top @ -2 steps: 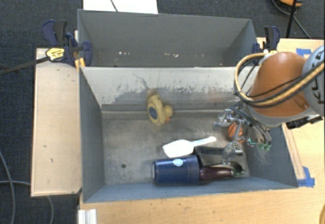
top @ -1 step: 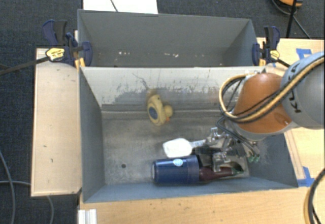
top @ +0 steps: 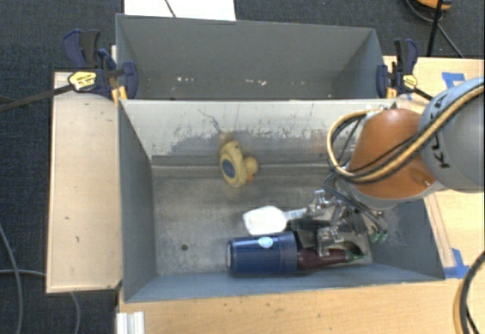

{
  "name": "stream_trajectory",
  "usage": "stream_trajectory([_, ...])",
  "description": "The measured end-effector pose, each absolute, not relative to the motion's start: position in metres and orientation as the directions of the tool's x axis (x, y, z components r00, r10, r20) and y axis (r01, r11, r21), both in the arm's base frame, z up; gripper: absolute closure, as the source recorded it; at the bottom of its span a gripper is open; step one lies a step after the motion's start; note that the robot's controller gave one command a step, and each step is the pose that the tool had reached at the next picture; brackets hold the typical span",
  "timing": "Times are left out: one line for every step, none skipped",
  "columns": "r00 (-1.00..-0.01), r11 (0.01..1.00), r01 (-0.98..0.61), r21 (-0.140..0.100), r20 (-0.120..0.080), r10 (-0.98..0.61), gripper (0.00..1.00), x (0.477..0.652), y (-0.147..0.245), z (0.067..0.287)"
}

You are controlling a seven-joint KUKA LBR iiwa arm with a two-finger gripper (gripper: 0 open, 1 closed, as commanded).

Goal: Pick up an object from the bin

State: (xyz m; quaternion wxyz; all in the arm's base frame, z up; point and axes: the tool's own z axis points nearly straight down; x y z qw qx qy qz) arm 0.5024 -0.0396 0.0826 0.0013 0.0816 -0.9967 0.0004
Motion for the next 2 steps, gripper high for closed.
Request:
stream_trajectory([-0.967, 0.967, -0.256, -0.001, 0.000, -0.256, 1.00, 0.506, -0.036, 0.100])
stream_trajectory([-0.964, 0.964, -0.266, 0.004, 0.007, -0.266, 1.00, 0.496, -0.040, 0.161])
